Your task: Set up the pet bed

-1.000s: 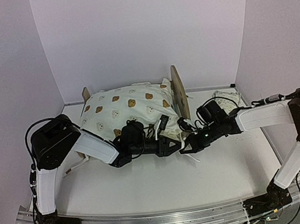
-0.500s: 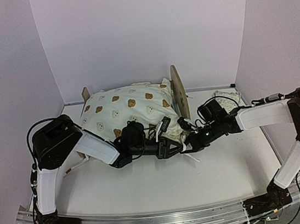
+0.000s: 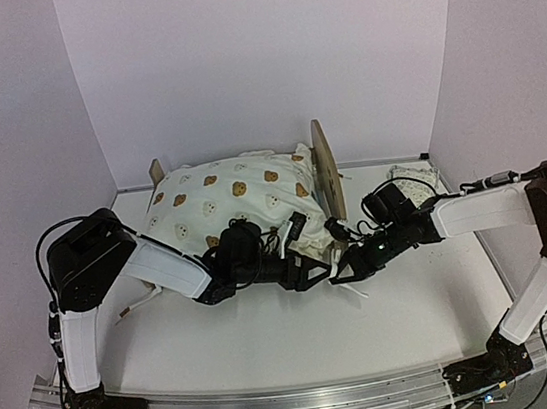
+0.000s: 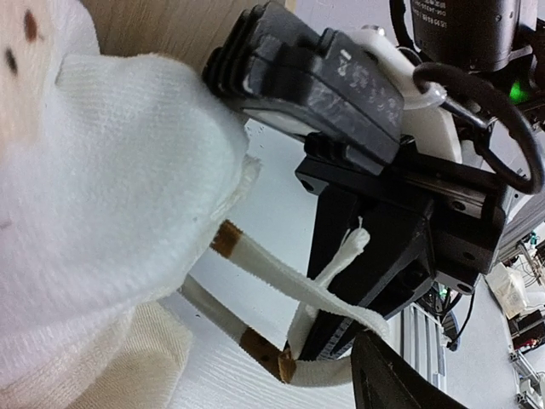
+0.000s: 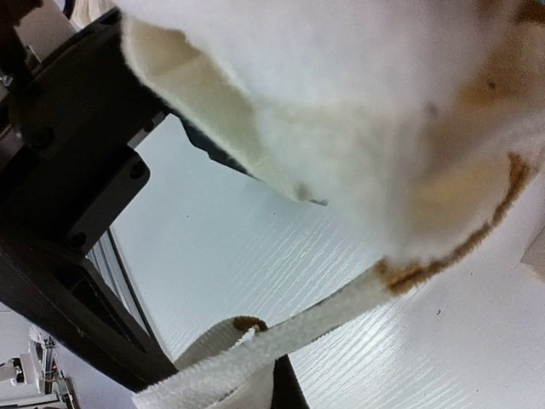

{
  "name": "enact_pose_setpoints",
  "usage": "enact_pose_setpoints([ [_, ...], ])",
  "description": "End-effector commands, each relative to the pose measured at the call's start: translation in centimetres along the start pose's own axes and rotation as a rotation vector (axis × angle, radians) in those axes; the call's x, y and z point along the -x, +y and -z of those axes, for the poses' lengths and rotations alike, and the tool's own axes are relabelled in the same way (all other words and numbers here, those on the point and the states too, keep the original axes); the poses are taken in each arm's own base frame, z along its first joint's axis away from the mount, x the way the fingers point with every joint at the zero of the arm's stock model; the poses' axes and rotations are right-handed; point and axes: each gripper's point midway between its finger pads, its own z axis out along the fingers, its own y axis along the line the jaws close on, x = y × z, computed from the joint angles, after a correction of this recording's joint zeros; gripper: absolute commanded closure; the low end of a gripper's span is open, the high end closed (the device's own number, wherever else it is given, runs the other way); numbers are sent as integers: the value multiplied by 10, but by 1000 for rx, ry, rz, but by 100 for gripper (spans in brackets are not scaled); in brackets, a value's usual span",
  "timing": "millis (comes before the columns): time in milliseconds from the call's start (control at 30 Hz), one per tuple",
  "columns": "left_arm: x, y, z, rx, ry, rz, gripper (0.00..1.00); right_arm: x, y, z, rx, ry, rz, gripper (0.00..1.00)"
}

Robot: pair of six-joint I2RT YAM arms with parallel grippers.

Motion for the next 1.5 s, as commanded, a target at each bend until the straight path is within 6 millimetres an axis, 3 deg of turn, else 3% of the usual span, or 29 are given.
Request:
enact_pose_setpoints([
  [0,23,-27,8,-59,-41,-83,34,-7,17,6,68,28,13,100],
  [200,22,-36,0,-126,-28,-109,55,-6,21,7,87,30,18,100],
  [667,28,-34,-12,-140,-27,-127,57,-6,29,10,128,33,44,100],
  [867,20,-35,-13,-166,-2,-119,58,-5,33,12,136,25,65,100],
  [1100,15,-41,-15,-222,19,-100,85,-3,34,12,140,21,79,100],
  [1167,14,-41,-16,-224,24,-88,98,-2,34,12,140,19,83,100],
  [1467,15,-30,-3,-112,15,-79,100,-1,31,13,117,13,80,98],
])
